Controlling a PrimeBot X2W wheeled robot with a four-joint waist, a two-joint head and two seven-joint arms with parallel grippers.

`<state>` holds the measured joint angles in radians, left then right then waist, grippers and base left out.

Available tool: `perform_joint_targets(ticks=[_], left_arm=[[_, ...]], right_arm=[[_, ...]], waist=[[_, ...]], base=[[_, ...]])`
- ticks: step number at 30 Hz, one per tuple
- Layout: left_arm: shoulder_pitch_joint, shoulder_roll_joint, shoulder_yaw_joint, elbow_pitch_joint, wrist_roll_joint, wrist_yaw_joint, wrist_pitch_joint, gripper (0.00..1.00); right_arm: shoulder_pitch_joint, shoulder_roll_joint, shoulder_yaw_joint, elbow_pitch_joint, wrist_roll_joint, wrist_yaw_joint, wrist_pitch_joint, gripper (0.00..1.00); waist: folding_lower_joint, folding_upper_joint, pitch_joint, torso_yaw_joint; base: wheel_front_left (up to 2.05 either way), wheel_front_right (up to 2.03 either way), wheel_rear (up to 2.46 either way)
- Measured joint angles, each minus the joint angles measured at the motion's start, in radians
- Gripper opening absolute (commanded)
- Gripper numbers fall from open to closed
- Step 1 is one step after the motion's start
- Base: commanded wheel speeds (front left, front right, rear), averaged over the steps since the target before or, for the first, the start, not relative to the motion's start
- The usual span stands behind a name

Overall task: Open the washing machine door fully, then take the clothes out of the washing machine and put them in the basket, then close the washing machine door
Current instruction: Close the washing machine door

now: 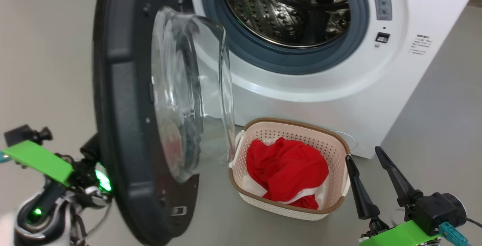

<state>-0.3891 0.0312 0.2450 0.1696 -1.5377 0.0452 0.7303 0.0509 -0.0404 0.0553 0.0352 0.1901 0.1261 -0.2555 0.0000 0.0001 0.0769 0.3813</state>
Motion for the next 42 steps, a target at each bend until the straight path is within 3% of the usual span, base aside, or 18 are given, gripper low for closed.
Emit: perform_joint_targets(ticks=[12,25,42], left_arm=[[0.055,0.002,-0.123,-0.110,-0.091,0.026,-0.065,0.00],[0.057,0.004,-0.204,-0.124,-0.123,0.026,-0.133,0.00],[0.019,0.004,-0.296,-0.086,-0.180,-0.012,-0.239,0.00]], right_arm=[[-0.014,-0.001,0.005,0.004,0.005,0.000,0.000,1.00],[-0.014,-0.001,0.010,0.007,0.030,0.000,0.000,1.00],[-0.018,-0.001,0.014,0.008,0.039,0.000,0.000,1.00]], waist=[[0.0000,0.0000,0.017,-0.066],[0.0000,0.0000,0.013,-0.155],[0.0000,0.0000,0.033,-0.268]], base=[[0.00,0.00,0.00],[0.00,0.00,0.00],[0.00,0.00,0.00]])
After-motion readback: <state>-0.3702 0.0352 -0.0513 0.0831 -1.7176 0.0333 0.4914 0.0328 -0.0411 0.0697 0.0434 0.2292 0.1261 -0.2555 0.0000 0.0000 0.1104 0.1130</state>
